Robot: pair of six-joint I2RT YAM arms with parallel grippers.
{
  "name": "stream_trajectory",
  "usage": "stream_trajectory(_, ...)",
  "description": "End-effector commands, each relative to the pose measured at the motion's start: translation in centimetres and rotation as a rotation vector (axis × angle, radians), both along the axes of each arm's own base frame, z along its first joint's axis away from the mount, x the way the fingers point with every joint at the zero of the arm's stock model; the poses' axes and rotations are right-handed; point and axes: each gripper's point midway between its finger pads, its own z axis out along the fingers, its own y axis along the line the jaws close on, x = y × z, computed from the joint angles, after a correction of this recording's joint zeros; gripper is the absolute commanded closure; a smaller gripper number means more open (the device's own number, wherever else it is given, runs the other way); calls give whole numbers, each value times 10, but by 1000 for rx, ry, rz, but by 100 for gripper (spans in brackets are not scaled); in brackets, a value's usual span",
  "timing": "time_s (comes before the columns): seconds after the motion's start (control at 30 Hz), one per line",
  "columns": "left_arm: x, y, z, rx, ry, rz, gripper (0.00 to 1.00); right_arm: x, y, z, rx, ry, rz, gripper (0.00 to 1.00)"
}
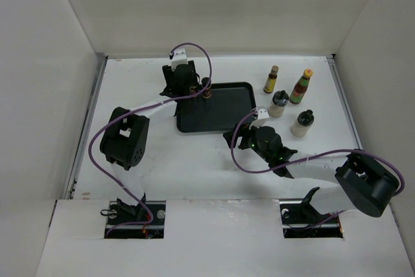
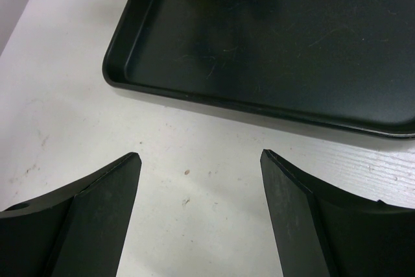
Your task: Organize the condiment bottles
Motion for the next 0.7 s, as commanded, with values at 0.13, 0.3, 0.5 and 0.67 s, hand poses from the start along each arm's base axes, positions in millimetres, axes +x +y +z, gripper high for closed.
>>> stream_trajectory(0.13, -15, 2, 52, -61, -115, -5, 19, 5, 15, 38, 82, -91, 37, 23)
stream_trajectory(0.3, -36, 11, 95, -104, -202, -3, 7, -2, 24, 48, 91, -108, 71, 45)
stream_trajectory(0.5, -98, 46, 149, -243, -400, 63, 0, -2, 16, 94, 116, -173, 31, 71)
stream_trajectory(0.67, -170, 83, 101, -376, -425, 187, 0, 39, -25, 131, 21, -191, -156, 70)
